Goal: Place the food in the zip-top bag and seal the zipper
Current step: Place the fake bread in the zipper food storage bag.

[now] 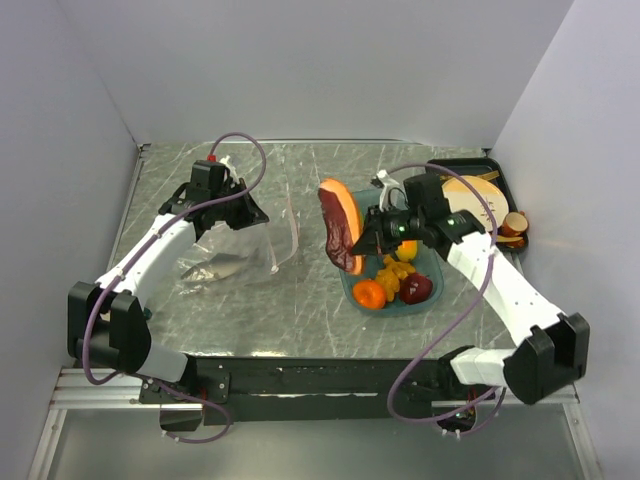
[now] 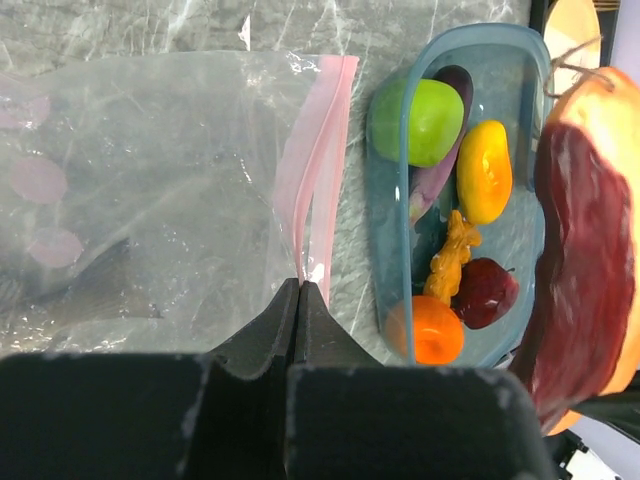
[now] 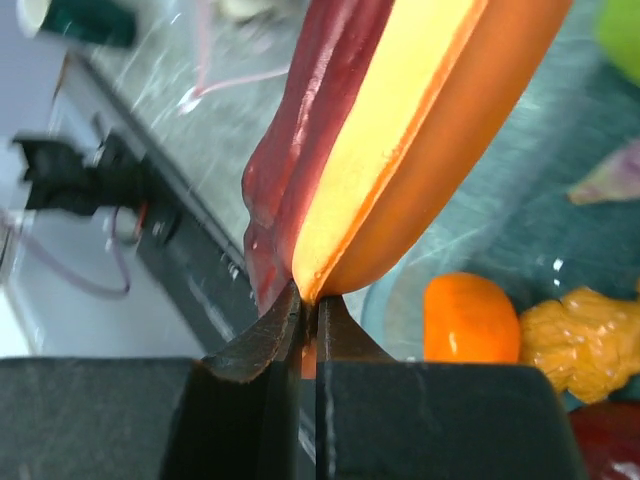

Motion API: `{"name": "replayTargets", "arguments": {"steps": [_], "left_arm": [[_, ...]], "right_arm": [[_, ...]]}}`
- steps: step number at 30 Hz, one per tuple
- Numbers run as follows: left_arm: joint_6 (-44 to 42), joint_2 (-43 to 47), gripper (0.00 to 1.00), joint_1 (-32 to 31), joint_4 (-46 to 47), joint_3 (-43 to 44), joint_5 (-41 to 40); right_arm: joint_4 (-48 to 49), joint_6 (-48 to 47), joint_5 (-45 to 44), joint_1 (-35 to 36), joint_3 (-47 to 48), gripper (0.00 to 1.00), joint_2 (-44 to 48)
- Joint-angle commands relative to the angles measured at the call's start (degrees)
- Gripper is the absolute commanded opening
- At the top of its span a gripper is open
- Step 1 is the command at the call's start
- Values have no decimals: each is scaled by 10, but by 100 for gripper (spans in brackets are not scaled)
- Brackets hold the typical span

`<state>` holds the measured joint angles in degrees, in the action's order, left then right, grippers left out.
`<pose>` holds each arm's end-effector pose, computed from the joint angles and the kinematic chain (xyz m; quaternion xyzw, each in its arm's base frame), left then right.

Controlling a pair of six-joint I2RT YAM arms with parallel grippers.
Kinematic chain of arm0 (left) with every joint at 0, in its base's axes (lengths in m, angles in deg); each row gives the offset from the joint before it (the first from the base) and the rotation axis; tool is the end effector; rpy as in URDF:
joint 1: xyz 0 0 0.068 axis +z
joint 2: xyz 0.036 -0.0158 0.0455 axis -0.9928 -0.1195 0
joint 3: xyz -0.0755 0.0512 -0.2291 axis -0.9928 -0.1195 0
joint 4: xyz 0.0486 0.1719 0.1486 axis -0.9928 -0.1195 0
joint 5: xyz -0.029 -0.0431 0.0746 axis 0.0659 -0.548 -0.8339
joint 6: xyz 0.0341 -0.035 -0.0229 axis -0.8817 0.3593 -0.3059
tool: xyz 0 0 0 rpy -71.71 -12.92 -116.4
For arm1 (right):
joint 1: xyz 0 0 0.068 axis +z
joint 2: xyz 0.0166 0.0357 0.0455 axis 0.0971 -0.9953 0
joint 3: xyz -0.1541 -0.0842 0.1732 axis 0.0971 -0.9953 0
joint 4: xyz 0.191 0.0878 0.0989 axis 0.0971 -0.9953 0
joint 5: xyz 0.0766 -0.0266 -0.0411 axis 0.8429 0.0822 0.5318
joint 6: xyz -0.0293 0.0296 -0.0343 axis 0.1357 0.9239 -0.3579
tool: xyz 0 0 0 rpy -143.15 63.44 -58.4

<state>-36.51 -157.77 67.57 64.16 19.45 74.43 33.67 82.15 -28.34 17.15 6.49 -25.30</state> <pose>0.2787 -0.0893 0.2766 -0.1120 0.8928 -0.3138 0.3031 0.2158 0.1134 0.2987 -0.2197 0.8517 0.3838 0.2813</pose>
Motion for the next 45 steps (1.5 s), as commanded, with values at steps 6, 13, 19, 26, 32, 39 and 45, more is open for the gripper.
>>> {"name": "replayTargets", "arguments": {"steps": [6,13,19,26,32,39,45], "left_arm": [[14,33,1,-6,37,0,5],[1,33,1,-17,20,15,-27],[6,40,1,-36,26,1,-49],[-22,47,1,-73,28,-4,-31],[-82,73,1,-100,4,-8,-45],[-140,88,1,-116,-23,-32,-8],[-153,77,1,-140,-32,-29,-13]], "right_arm": [[-104,-118,81,64,93,4,-92],[-99,-116,79,94,82,4,-118],[-84,-122,94,94,89,5,-144],[-116,-154,134,94,125,6,-194],[-137,-176,152,94,165,7,-233],[-147,-181,178,94,226,8,-274],[-129,-137,169,92,266,11,-304]]}}
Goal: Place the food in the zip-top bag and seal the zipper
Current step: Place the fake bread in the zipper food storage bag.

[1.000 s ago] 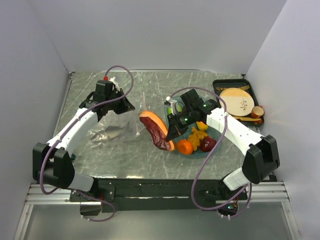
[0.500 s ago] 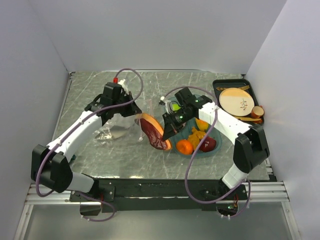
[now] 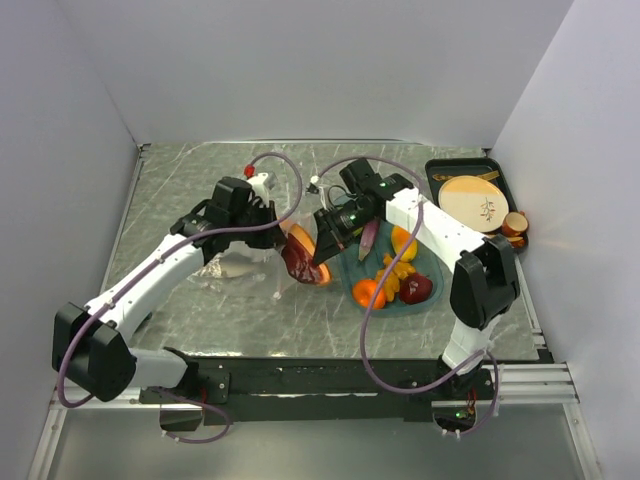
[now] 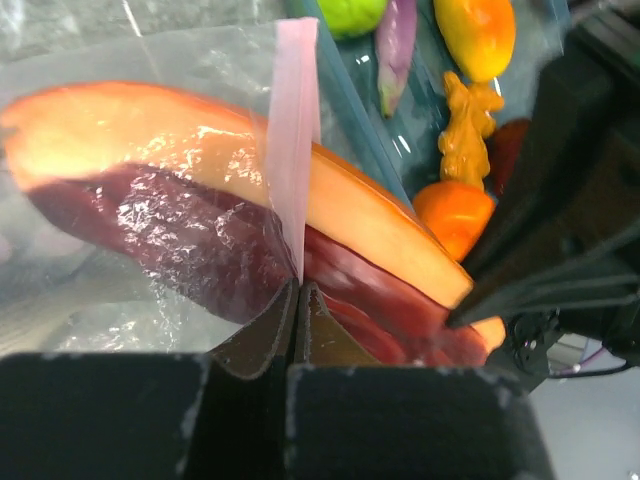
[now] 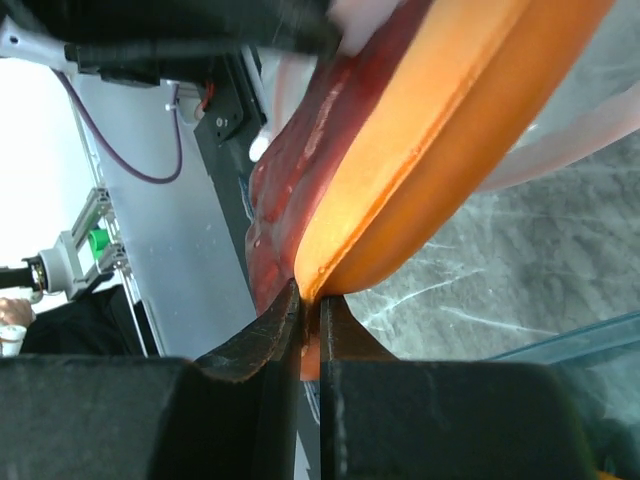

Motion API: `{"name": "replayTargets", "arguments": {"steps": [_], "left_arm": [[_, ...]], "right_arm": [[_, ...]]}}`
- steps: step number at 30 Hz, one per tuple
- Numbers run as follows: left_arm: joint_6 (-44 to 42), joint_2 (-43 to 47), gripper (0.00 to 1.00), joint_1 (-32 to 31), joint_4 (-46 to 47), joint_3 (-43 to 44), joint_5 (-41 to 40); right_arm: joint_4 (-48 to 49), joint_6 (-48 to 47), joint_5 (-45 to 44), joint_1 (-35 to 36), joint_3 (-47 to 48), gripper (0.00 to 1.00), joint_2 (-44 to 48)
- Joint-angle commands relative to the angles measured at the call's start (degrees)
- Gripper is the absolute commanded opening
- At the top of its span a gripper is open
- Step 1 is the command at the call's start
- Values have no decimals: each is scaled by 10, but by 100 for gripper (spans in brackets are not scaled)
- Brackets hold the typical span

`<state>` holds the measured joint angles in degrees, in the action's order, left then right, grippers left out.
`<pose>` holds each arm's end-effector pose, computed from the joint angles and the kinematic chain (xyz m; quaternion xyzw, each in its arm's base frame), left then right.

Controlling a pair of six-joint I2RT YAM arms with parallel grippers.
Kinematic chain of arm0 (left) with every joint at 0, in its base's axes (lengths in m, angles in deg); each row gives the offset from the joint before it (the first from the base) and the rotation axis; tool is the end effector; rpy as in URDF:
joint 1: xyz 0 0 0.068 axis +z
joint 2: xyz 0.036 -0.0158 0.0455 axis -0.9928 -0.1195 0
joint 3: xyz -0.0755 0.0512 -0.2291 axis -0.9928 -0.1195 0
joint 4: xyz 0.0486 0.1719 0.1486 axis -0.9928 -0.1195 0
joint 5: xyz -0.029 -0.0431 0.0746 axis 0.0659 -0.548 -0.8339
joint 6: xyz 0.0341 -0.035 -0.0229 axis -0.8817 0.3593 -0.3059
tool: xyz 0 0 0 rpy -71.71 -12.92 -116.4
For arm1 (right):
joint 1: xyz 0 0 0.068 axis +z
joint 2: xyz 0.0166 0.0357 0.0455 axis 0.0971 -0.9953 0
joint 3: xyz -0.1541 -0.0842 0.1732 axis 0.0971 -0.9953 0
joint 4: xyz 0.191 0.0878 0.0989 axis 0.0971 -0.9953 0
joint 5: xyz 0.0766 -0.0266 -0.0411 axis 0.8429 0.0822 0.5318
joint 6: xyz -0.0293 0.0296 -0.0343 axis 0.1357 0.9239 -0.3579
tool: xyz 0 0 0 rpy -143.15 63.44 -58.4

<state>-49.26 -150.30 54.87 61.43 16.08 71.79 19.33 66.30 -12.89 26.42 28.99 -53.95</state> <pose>0.2278 -0.1334 0.2881 0.0794 0.8938 -0.3001 0.3237 0.2646 0.1985 0.2661 -0.3775 0.7952 0.4632 0.1032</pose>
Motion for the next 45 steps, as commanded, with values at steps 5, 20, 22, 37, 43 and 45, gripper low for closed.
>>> {"name": "replayTargets", "arguments": {"steps": [5,20,22,37,43,45], "left_arm": [[-11,-9,1,-27,8,29,22],[48,-13,1,-33,30,70,14],[54,-20,1,-33,29,80,7],[75,-44,1,-27,-1,127,-80],[79,-48,1,-17,3,130,-91],[80,-53,1,-13,7,135,-84]], "right_arm": [[40,77,8,2,54,11,-50],[299,312,-119,11,-20,21,-47],[320,328,-121,14,-29,32,-45],[256,299,-328,-9,-110,58,94],[346,348,-317,-27,-212,54,150],[339,360,-274,-42,-208,52,130]]}}
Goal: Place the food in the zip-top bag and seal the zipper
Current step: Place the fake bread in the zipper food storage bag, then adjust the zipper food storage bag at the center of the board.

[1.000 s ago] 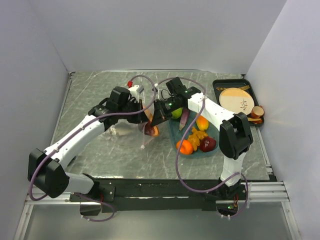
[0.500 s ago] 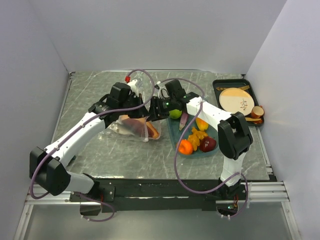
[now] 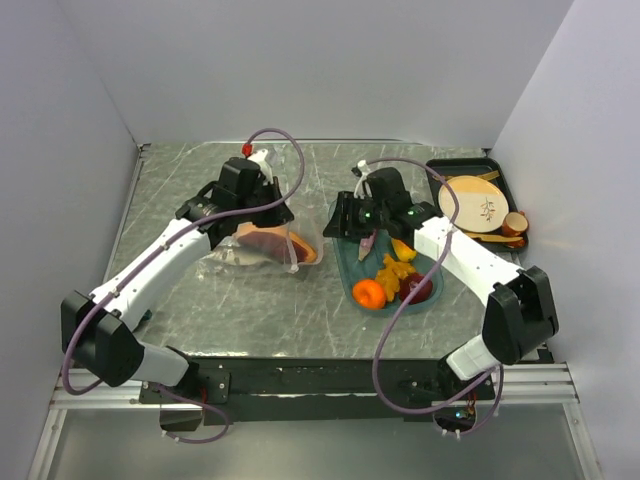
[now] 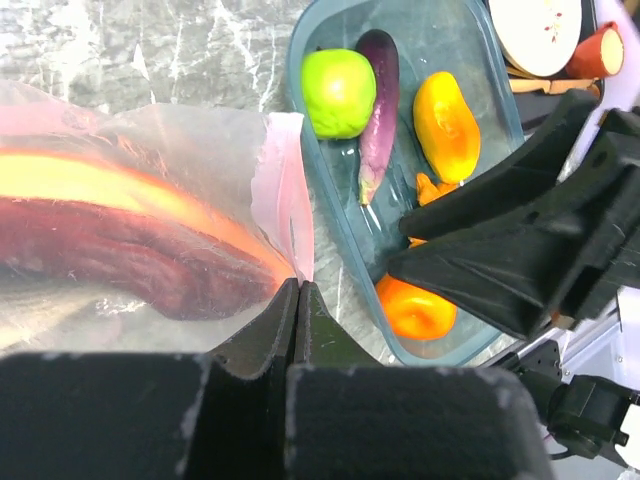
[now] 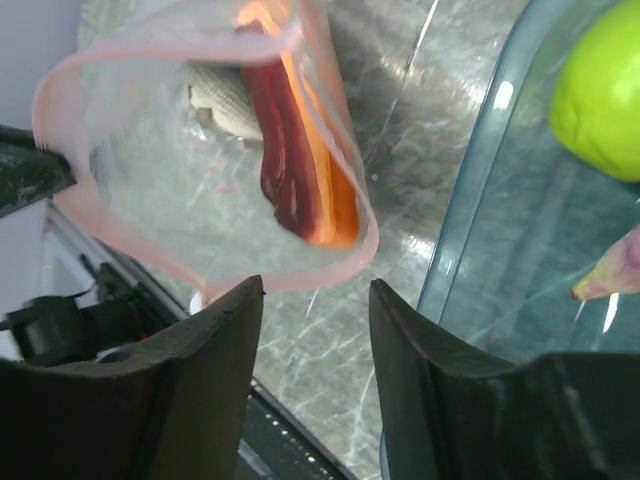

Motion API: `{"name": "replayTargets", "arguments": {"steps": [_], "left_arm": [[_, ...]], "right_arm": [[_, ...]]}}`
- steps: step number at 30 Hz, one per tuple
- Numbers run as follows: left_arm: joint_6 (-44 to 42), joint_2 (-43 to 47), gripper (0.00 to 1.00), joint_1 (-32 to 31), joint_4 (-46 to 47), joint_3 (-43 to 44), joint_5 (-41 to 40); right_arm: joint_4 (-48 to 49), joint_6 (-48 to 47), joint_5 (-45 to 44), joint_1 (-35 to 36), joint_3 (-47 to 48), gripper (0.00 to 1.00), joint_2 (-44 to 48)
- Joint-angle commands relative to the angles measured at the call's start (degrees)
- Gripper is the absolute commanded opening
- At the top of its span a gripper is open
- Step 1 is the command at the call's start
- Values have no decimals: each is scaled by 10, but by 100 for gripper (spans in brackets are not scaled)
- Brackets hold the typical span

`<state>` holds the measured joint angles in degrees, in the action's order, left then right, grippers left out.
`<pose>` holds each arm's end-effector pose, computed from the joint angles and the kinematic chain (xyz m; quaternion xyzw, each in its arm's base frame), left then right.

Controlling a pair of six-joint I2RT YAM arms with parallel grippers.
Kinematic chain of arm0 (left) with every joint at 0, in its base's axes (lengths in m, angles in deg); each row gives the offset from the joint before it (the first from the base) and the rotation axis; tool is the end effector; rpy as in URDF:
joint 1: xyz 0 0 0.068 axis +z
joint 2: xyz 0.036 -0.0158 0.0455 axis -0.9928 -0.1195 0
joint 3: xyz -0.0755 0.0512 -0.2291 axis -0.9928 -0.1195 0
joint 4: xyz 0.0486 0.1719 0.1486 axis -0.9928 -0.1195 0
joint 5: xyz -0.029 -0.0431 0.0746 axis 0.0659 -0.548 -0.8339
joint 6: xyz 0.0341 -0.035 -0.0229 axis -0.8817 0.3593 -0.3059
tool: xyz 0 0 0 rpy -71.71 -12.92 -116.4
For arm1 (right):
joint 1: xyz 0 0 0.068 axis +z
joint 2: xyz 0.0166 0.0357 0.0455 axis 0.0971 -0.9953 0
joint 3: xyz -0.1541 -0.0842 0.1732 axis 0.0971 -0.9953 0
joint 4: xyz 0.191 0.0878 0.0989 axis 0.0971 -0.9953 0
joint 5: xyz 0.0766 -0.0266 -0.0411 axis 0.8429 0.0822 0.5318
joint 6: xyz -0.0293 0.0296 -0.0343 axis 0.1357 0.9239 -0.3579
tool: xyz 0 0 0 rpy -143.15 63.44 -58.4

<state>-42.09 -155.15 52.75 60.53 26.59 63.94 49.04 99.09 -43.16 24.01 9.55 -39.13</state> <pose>0.2451 -0.1493 0.3209 0.0134 0.8836 -0.2927 0.3653 0.2625 0.1643 0.2713 -0.1014 0.8821 0.3530 0.2950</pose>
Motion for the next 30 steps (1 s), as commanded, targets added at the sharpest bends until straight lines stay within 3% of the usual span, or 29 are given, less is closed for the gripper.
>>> {"name": "replayTargets", "arguments": {"steps": [1,6,16,26,28,30], "left_arm": [[8,-6,1,8,14,34,-5],[0,-14,1,9,6,49,-3],[-3,21,1,16,-8,19,-7],[-12,36,1,26,-14,10,1],[-10,35,1,28,-12,10,8],[-9,34,1,28,-14,10,4]], "right_arm": [[46,36,41,-20,-18,49,-32],[128,66,79,-20,-45,48,-46],[106,52,88,-18,24,48,-129],[115,56,109,-16,28,47,-164],[138,64,122,-15,22,40,-163],[149,68,137,-15,19,18,-157]]}}
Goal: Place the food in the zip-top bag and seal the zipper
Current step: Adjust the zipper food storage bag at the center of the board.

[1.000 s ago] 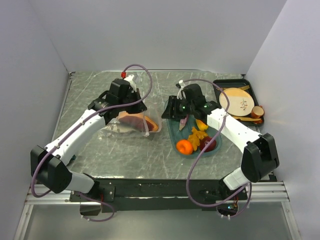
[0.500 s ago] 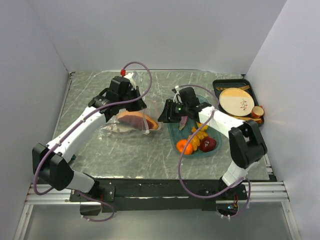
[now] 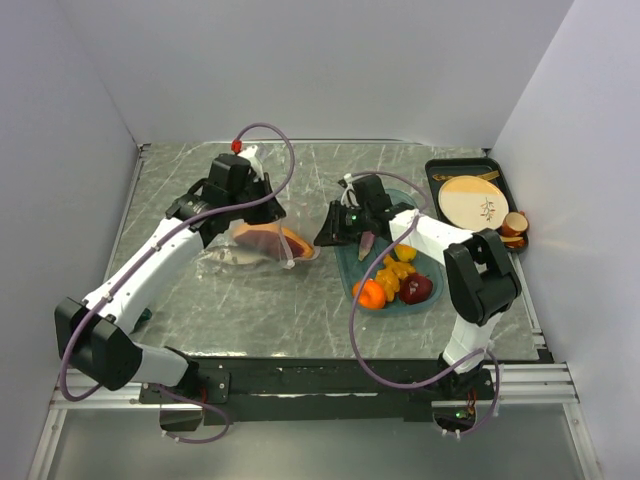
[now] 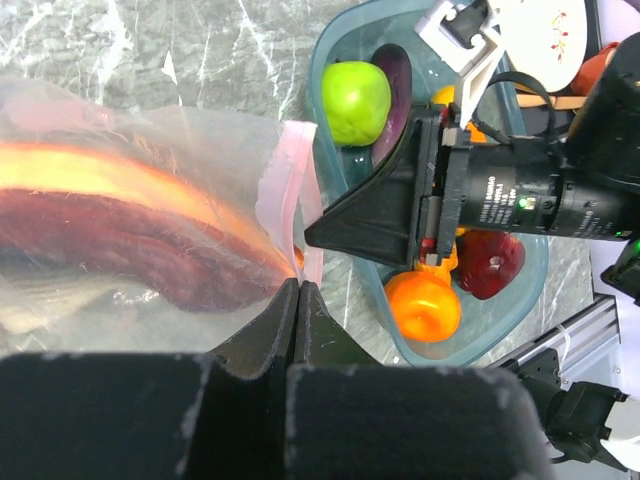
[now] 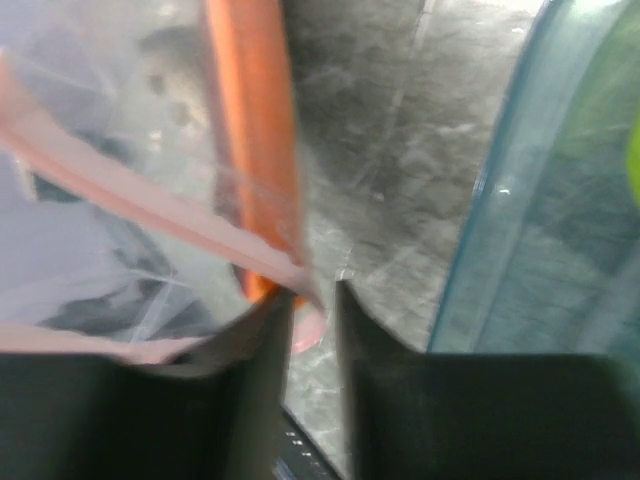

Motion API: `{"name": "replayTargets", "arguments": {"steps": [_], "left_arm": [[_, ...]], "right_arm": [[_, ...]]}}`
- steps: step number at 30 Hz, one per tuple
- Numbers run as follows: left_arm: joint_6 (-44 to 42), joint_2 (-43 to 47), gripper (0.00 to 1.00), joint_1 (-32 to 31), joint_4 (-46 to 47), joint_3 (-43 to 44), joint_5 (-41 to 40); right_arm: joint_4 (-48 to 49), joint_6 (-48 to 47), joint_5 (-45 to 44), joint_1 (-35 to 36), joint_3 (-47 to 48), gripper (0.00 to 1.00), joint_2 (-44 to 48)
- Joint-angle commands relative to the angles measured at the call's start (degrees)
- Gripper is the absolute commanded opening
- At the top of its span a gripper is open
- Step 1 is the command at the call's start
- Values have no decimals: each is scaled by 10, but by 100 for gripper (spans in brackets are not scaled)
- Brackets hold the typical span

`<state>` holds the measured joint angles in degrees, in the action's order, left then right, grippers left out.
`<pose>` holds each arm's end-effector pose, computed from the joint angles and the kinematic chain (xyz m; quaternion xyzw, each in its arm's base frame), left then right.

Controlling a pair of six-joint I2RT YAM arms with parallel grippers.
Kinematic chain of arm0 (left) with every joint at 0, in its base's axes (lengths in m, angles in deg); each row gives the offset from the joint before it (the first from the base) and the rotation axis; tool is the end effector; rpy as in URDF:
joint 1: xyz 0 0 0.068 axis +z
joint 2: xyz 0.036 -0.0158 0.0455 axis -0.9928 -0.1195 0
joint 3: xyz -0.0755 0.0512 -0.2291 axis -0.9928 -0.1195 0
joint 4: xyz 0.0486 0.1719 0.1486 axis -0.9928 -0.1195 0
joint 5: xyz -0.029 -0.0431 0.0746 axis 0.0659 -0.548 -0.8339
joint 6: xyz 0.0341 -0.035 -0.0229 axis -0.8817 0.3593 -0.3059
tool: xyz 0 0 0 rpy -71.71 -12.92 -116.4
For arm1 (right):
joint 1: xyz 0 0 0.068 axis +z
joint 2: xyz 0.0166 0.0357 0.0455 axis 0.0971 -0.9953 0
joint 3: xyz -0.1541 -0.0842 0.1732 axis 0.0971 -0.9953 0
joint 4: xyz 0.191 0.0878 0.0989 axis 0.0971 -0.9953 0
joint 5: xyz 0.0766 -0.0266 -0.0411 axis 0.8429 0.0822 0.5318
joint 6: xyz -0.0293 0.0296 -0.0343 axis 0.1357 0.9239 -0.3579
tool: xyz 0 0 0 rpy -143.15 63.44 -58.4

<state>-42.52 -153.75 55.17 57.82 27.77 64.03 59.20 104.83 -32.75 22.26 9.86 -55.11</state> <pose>0.2444 -0.1353 0.3294 -0.0016 0.8842 -0.2836 0.3712 0.3048 0.1824 0.2014 -0.0698 0.8880 0.4105 0.1953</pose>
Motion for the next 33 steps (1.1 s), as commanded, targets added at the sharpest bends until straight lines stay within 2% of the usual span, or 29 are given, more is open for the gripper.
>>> {"name": "replayTargets", "arguments": {"steps": [1,2,3,10,15,18,19,20,22,26,30,33], "left_arm": [[-4,20,1,5,14,-3,1],[-3,20,1,5,14,-4,-2],[-1,19,1,5,13,-3,-6],[17,17,1,24,6,12,-34],[29,29,1,45,-51,84,-75],[45,46,1,63,-61,115,-103],[51,43,1,75,-69,128,-103],[56,38,1,79,-79,161,-98],[63,20,1,86,-105,198,-96],[75,27,1,86,-93,171,-90],[81,108,1,88,-60,108,-144],[59,147,1,96,-77,120,-167]], "right_arm": [[52,11,34,4,16,12,5],[55,11,37,3,18,2,14],[57,9,39,3,20,0,18],[31,-9,65,22,119,0,36],[70,11,95,44,216,0,48],[-5,-10,102,43,336,0,-6],[-84,-17,99,41,374,0,-27],[-121,-24,112,37,444,0,-68],[-182,-36,133,31,485,1,-98],[-191,-39,147,24,470,1,-116],[-191,-43,174,33,485,1,-136],[-200,-47,178,56,522,1,-136]]}}
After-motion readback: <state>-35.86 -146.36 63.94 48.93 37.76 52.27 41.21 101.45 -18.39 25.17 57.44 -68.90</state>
